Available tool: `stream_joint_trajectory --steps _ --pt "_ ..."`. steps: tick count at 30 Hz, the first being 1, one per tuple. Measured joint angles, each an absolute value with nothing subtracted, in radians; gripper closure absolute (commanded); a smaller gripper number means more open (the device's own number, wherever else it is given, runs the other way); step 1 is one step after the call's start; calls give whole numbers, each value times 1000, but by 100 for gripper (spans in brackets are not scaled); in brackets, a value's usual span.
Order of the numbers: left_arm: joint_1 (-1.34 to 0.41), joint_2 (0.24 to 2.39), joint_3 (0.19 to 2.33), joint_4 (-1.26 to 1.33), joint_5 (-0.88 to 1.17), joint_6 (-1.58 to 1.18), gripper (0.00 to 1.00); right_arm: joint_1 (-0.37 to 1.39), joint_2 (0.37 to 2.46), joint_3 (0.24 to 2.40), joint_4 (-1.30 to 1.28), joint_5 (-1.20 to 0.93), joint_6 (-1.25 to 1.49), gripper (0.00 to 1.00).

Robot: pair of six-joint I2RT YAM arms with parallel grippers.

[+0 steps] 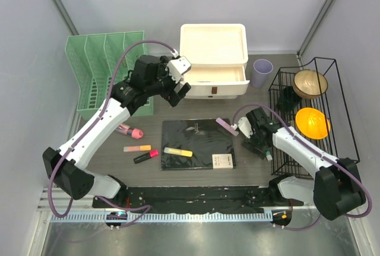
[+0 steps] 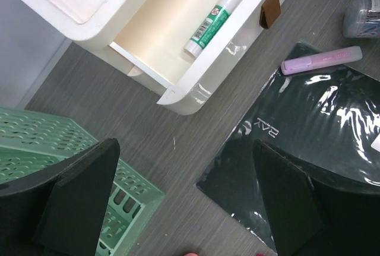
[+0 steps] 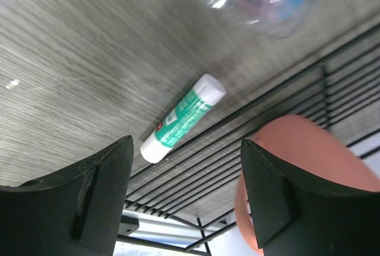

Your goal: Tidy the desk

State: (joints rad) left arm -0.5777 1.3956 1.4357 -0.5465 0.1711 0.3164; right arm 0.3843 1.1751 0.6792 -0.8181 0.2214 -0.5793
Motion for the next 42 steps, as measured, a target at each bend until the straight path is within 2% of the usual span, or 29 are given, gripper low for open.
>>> stream_joint_trajectory --steps 8,16,20,34,36,37,39,40,42 --pt "-578 1382 1399 -512 156 317 0 329 1247 661 -811 192 -620 27" --pt "-578 1380 1361 -498 147 321 0 288 1314 647 -776 174 -661 38" --pt "-578 1378 1351 -493 141 322 0 284 1342 665 -770 187 -670 48" --pt "-574 1333 1324 -463 121 326 0 279 1409 699 -784 81 -709 71" --pt "-573 1325 1319 -461 115 329 0 279 1406 701 -786 78 -713 79" --pt "-572 1323 1317 -461 114 330 0 278 1404 702 -788 76 -715 87" --pt "-569 1319 1314 -459 112 330 0 275 1397 704 -799 52 -716 91" --pt "-567 1317 1311 -458 112 330 0 275 1391 706 -815 27 -715 97" --pt "-567 1316 1306 -456 108 330 0 276 1378 717 -849 -5 -714 99"
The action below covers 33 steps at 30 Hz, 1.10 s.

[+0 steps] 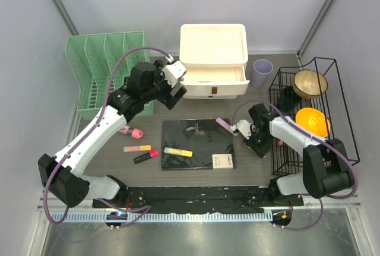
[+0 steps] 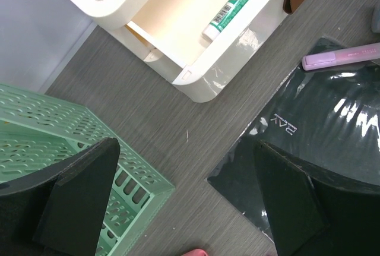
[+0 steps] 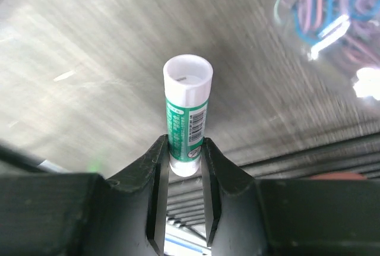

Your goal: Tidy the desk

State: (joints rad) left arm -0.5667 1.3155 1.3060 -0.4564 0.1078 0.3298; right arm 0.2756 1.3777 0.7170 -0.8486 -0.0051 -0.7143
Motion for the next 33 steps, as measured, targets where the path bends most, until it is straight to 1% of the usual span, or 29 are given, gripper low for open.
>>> stream_joint_trajectory --steps 4,11,18,24,33 --pt "-560 1311 1293 -445 104 327 0 276 1312 788 -939 -65 -713 99" --pt "-528 1271 1262 -414 96 297 0 280 1211 1025 -1064 -150 -702 99" --pt "-484 1235 1219 -371 96 241 0 288 1209 1261 -1050 -194 -632 99" --pt "-476 1235 1192 -360 90 216 0 294 1271 1401 -899 -193 -542 99" --pt "-466 1235 1176 -336 88 212 0 323 1501 1593 -771 -168 -474 99"
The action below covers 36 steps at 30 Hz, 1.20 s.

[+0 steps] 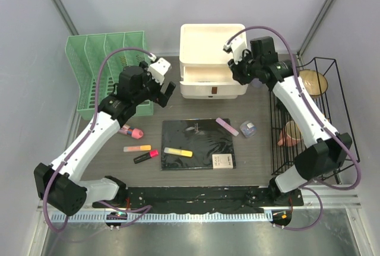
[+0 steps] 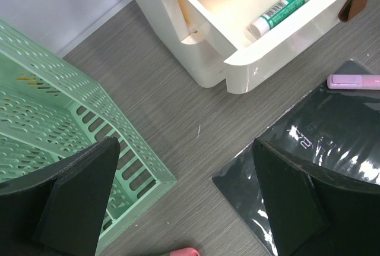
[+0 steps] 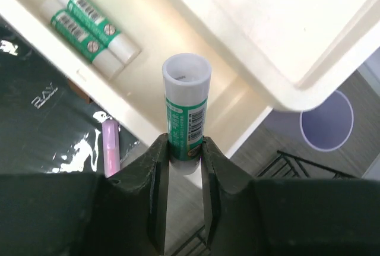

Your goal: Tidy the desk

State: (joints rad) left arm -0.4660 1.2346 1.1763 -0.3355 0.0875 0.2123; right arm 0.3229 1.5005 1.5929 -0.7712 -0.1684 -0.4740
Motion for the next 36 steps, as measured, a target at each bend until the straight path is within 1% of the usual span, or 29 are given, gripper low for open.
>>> stream_joint_trajectory --steps 6,12,14,18,19,21,22,26,29,36 --pt "-458 1235 1159 -331 86 212 0 342 1617 1698 -747 -149 -467 97" --pt "-456 1233 1148 -329 77 212 0 364 1676 1719 -730 -138 -468 88" --pt "-455 1230 1143 -327 73 213 0 374 1691 1719 -730 -133 -470 82" --pt "-452 1225 1137 -326 70 213 0 395 1707 1719 -729 -116 -476 73" --pt "-451 1225 1137 -326 70 213 0 400 1708 1718 -729 -112 -479 69" --pt "-449 1225 1137 -325 70 213 0 406 1709 1718 -725 -101 -483 64" --pt "-448 1225 1137 -325 69 213 0 410 1709 1718 -724 -93 -485 58" --pt "-447 1225 1134 -323 68 213 0 417 1711 1718 -715 -71 -494 49" --pt "-444 1225 1132 -322 68 213 0 420 1712 1717 -710 -57 -497 47" --pt "-438 1225 1132 -318 68 213 0 430 1713 1716 -703 -37 -495 47"
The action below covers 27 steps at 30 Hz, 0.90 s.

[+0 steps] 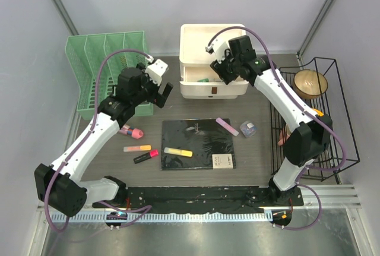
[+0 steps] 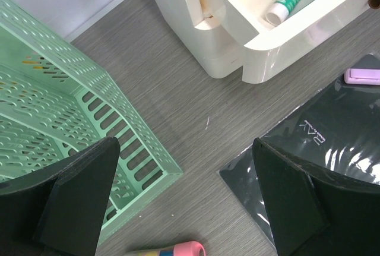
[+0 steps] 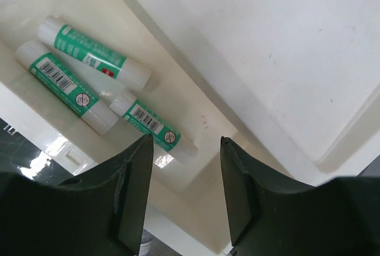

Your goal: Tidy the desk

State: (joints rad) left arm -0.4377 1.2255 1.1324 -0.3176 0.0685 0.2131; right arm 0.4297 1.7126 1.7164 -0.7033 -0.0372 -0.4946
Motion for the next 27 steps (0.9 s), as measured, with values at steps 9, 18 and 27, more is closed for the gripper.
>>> stream_joint_trajectory --steps 9,18,27 --pt "-434 1224 1132 -316 68 213 0 476 1701 1713 -697 -19 -461 29" --pt "-429 1203 1115 -303 66 213 0 513 1511 1584 -643 29 -386 23" --pt "-425 1176 1078 -286 55 213 0 552 1353 1358 -523 28 -231 19"
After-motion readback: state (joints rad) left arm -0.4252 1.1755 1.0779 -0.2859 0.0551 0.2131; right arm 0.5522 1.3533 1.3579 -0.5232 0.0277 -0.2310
